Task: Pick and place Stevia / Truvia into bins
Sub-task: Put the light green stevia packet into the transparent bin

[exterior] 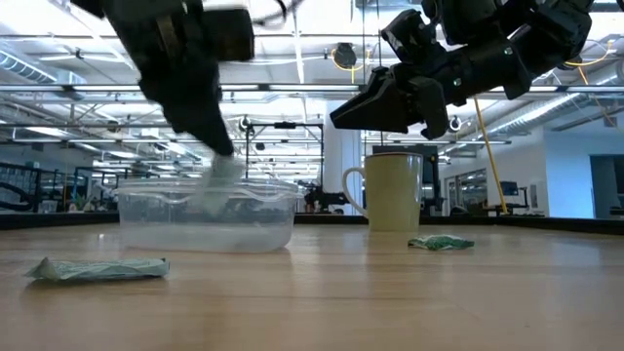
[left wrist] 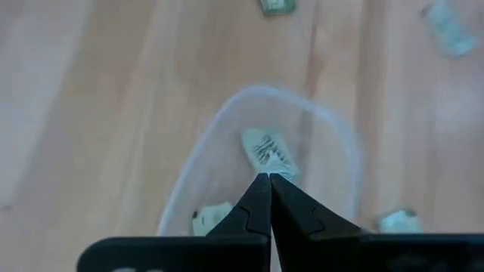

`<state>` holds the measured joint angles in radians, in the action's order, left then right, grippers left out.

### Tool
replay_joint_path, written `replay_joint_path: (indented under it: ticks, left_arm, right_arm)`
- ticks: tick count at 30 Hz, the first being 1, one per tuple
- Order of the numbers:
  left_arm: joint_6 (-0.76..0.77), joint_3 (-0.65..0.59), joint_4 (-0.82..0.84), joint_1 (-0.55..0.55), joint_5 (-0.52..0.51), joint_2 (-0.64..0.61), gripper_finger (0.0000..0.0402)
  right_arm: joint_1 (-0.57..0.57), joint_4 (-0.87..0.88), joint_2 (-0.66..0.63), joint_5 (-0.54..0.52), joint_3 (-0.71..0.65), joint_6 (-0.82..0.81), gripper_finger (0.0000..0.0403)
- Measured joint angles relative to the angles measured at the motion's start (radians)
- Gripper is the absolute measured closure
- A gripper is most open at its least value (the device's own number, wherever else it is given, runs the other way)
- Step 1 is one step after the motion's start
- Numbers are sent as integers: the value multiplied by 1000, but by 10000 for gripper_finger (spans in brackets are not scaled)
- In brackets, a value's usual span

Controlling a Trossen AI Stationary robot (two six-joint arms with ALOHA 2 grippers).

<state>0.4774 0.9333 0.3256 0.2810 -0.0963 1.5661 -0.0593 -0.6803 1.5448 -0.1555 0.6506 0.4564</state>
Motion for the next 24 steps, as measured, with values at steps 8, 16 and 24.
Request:
replay_joint_path:
  ticks: [8, 16, 24]
  left_arm:
    - [76, -1, -16, -37, 51, 114, 395]
    - [28, 0, -28, -50, 47, 86, 394]
    - [37, 0, -16, -50, 46, 84, 350]
  right_arm:
    - [0, -16, 0, 0, 0, 0, 264]
    - [0, -19, 0, 0, 0, 0, 264]
    - [0, -10, 0, 0, 0, 0, 264]
